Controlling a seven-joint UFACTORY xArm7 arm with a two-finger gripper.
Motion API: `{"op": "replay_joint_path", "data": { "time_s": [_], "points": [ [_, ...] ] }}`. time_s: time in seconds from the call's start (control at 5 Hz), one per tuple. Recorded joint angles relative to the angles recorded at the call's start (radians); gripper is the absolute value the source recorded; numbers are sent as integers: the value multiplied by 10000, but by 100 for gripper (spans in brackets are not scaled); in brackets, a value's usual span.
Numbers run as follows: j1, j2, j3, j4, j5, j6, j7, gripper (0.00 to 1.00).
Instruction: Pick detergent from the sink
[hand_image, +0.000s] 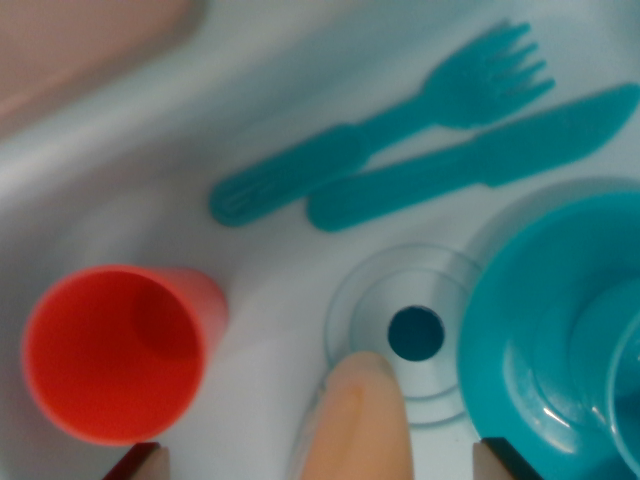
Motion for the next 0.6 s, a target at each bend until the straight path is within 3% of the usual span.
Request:
{"op": "replay_joint_path", "data": {
  "time_s": [0.6],
  "points": [
    [-30, 22, -18, -288, 2, -307, 123, 0]
  ]
}}
